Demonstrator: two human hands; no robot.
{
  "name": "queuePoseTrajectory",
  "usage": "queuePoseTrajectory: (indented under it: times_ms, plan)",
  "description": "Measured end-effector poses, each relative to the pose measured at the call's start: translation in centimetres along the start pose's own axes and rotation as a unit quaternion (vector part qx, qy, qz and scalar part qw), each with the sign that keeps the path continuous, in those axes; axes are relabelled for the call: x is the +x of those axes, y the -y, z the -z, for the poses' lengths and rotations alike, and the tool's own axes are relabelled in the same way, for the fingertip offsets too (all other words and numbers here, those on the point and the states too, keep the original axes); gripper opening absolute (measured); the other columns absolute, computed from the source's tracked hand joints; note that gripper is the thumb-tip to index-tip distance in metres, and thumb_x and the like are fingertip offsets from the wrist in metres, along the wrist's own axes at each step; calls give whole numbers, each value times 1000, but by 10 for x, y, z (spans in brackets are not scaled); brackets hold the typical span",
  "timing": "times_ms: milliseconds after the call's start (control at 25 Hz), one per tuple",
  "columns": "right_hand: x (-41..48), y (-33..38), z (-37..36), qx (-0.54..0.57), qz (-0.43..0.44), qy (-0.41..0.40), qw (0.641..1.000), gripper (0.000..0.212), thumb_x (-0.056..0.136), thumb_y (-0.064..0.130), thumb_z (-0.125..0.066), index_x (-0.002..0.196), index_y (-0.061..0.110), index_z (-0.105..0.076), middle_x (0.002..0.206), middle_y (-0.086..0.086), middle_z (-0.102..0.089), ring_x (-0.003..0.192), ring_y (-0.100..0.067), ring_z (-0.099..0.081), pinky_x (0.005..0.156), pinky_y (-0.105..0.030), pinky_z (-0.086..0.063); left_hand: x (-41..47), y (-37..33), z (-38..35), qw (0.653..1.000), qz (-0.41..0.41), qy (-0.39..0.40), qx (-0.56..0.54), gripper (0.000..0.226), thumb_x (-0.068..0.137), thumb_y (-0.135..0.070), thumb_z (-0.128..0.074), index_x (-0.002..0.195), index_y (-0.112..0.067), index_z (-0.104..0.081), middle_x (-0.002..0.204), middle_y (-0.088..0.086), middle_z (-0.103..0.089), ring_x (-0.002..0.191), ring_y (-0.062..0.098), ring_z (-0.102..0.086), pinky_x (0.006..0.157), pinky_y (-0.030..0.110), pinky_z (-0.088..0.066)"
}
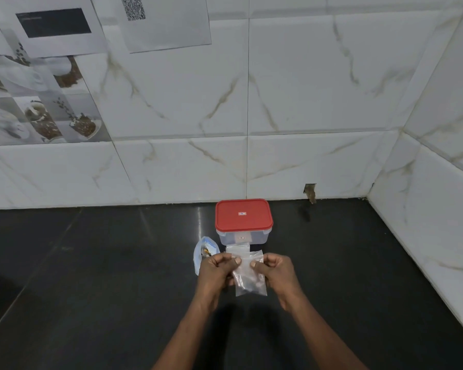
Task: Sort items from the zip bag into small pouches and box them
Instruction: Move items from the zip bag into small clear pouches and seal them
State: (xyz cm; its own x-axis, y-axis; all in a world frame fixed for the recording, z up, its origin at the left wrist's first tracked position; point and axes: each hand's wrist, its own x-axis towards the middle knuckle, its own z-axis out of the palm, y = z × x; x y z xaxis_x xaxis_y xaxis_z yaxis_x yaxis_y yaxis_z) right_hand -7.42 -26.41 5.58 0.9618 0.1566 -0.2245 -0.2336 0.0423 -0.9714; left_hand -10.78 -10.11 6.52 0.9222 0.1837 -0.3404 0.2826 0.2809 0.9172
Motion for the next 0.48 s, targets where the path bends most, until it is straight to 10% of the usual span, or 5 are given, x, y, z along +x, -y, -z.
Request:
queuePoseTrajectory:
  times_ms: [480]
  plan:
    - [-11, 7, -11, 100, -94, -14, 990, 15, 78, 1, -73, 92, -6, -72, 94, -26, -72, 83, -35, -70, 81, -54, -57, 3, 7, -8, 999, 40, -13, 18, 7, 91, -6, -67, 88, -2, -72, 97, 25, -75, 91, 39, -72, 81, 45, -60]
